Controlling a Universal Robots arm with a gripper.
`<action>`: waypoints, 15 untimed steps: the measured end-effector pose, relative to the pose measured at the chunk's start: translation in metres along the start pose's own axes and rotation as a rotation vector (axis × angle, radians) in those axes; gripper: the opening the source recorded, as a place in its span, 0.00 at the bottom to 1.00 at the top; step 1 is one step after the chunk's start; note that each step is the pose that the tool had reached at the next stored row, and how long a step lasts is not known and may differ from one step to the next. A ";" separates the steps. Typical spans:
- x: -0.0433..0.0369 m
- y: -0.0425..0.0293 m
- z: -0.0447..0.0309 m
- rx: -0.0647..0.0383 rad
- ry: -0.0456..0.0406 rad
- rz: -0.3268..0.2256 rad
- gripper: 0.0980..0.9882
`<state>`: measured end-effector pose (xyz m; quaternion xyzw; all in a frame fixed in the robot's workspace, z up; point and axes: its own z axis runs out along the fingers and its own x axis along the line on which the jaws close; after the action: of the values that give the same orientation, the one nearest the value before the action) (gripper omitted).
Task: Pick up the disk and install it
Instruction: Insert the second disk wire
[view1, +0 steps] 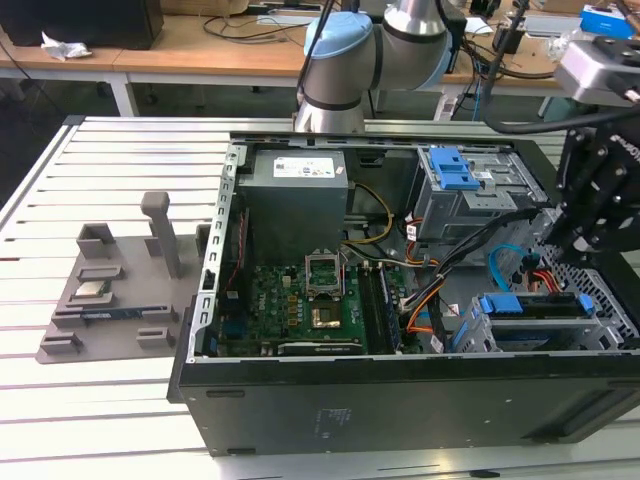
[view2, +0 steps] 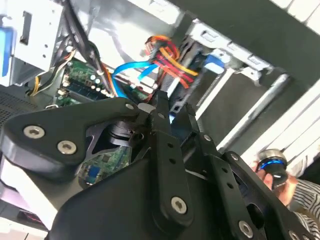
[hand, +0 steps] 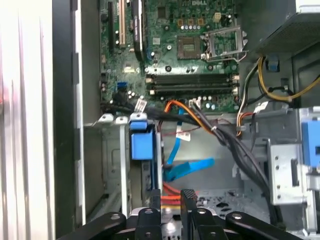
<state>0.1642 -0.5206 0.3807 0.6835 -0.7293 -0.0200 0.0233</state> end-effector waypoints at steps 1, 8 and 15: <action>0.0000 0.0038 0.0013 0.000 -0.0002 0.000 0.23; 0.0020 0.0188 0.0084 0.000 0.0002 -0.004 0.23; 0.0027 0.0190 0.0108 0.000 0.0007 -0.011 0.14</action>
<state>0.1444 -0.5221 0.3711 0.6874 -0.7256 -0.0199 0.0234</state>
